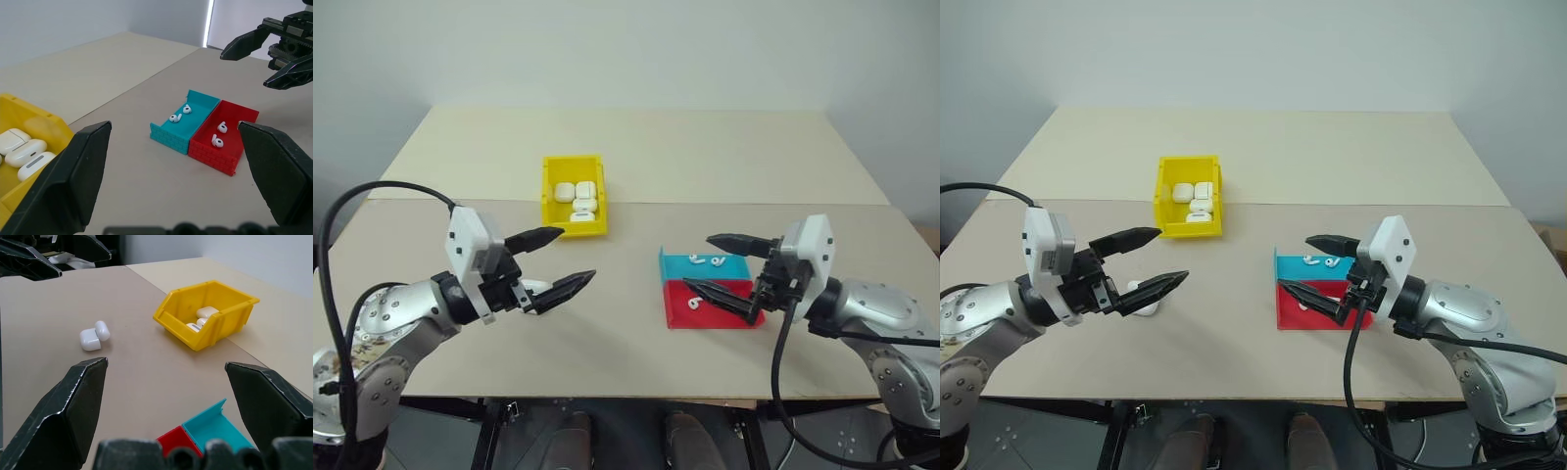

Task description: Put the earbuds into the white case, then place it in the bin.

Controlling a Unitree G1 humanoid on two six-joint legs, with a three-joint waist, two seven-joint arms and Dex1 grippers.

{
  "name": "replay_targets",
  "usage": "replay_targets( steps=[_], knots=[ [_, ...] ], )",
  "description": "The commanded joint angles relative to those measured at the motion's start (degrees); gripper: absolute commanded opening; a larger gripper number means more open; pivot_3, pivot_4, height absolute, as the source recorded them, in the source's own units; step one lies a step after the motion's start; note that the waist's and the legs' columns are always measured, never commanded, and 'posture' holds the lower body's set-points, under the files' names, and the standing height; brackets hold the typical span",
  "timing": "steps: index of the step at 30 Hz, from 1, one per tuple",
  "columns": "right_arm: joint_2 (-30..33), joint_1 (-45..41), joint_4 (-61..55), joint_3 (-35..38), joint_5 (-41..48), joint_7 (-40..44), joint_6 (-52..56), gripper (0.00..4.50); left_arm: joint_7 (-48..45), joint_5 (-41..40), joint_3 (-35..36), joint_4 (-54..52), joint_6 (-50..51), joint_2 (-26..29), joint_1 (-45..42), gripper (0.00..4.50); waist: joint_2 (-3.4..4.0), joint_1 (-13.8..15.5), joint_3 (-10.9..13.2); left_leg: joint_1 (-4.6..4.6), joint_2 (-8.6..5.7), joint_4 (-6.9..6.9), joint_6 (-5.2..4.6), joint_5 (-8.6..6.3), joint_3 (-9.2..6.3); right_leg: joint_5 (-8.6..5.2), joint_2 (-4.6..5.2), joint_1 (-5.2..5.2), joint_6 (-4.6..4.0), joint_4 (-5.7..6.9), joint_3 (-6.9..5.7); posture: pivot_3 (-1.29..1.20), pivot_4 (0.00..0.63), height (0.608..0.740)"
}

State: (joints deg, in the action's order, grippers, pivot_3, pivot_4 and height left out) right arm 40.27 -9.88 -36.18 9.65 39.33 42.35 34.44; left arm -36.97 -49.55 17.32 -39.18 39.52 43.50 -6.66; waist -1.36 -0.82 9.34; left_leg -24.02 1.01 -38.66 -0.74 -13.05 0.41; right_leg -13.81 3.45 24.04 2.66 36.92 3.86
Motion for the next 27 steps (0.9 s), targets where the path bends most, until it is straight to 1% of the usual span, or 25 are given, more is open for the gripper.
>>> replay_targets(
  steps=[1,6,10,16,18,20,21,22,23,24,25,26,27],
  knots=[
    [0.25,-0.58,-1.43,1.05,0.45,0.15,-1.63,4.47,0.19,-0.15,0.96,0.13,-1.66,0.03,-1.71,4.5,0.0,0.0,0.0,0.0,0.0,0.0,0.0,0.0,0.0,0.0,0.0,0.0,0.0,0.0,0.0,0.0,0.15,0.74],
    [0.39,-0.45,-1.52,1.43,0.83,0.32,-1.48,4.47,1.24,-1.62,1.69,-0.07,1.01,1.88,-1.53,4.5,0.0,-0.08,0.0,0.0,0.0,0.0,0.0,0.0,0.0,0.0,0.0,0.01,0.0,0.0,0.0,0.0,0.15,0.74],
    [0.31,-0.29,-1.59,1.35,0.97,0.24,-1.31,4.47,5.31,-0.4,2.21,-2.07,4.45,4.23,-0.8,4.5,0.0,-0.04,0.0,0.0,0.01,0.0,0.0,0.0,-0.01,0.0,-0.01,0.01,0.0,0.0,0.0,0.0,0.15,0.74],
    [0.44,-0.19,-1.22,1.08,0.98,0.63,-1.22,4.47,14.88,6.1,0.11,-7.5,10.86,9.29,-1.64,4.5,-0.01,-0.01,0.0,0.0,0.0,0.0,0.0,0.0,-0.02,0.0,0.0,0.01,0.0,0.01,0.0,0.0,0.15,0.74],
    [0.35,-0.34,-0.93,0.76,0.67,0.79,-1.42,4.47,17.51,2.15,-0.58,-6.18,18.8,11.17,-5.4,4.5,-0.01,0.01,0.01,0.01,-0.01,0.0,0.0,0.0,-0.02,0.0,0.0,-0.01,0.0,0.01,0.0,0.0,0.15,0.74],
    [0.16,-0.73,-0.55,0.34,0.11,0.72,-1.7,4.47,20.17,-2.17,-2.51,-3.0,30.94,12.84,-11.94,4.5,-0.04,0.26,0.02,-0.01,-0.01,-0.03,0.0,0.0,-0.06,0.0,0.0,0.0,0.0,0.05,-0.05,0.0,0.15,0.74],
    [0.15,-1.06,-0.3,0.21,-0.05,0.7,-1.68,4.47,21.62,-2.24,-4.98,-1.49,37.58,13.22,-16.3,4.5,-0.04,0.26,0.01,0.0,-0.01,-0.06,0.0,0.0,-0.07,0.0,0.0,-0.03,0.01,0.07,-0.09,0.0,0.15,0.74],
    [0.17,-1.4,-0.19,0.13,-0.09,0.61,-1.56,4.47,22.83,-2.13,-7.0,-0.34,42.54,12.97,-20.04,4.5,-0.04,0.24,0.02,0.02,-0.03,-0.07,0.0,0.0,-0.07,0.0,0.0,-0.04,0.02,0.06,-0.08,0.0,0.15,0.74],
    [0.26,-1.63,-0.42,0.25,0.27,0.42,-1.09,4.47,24.35,-2.06,-7.31,1.12,47.79,10.83,-23.89,4.5,-0.04,0.11,0.01,0.06,-0.07,-0.08,0.0,0.0,-0.09,-0.02,0.0,-0.1,0.06,0.07,-0.08,0.0,0.15,0.74],
    [0.36,-1.64,-0.82,0.42,0.68,0.26,-0.68,4.47,26.26,-3.18,-6.99,2.81,50.87,9.1,-26.55,4.5,-0.04,0.07,0.01,0.06,-0.07,-0.07,0.0,0.0,-0.07,-0.02,0.0,-0.1,0.06,0.03,-0.06,0.0,0.15,0.74],
    [0.44,-1.36,-1.4,0.55,1.0,0.12,-0.4,4.47,28.15,-5.92,-7.08,5.21,52.36,8.88,-28.43,4.5,-0.06,0.07,0.02,0.06,-0.08,-0.06,0.0,0.0,-0.08,-0.03,0.0,-0.1,0.08,0.04,-0.05,0.0,0.15,0.74],
    [0.51,-1.06,-1.87,0.61,1.18,0.0,-0.27,4.47,29.71,-8.92,-7.6,7.44,52.98,9.42,-29.72,4.5,-0.08,0.05,0.03,0.02,-0.06,-0.05,0.0,0.0,-0.11,-0.03,-0.01,-0.04,0.08,0.06,-0.05,0.0,0.15,0.74],
    [0.54,-0.67,-2.29,0.6,1.22,-0.15,-0.26,4.47,30.27,-11.43,-9.67,8.63,52.98,11.45,-30.98,4.5,-0.09,-0.2,0.03,-0.05,-0.05,-0.03,0.0,0.0,-0.14,-0.04,-0.02,0.03,0.07,0.07,-0.07,0.0,0.15,0.74]
  ],
)
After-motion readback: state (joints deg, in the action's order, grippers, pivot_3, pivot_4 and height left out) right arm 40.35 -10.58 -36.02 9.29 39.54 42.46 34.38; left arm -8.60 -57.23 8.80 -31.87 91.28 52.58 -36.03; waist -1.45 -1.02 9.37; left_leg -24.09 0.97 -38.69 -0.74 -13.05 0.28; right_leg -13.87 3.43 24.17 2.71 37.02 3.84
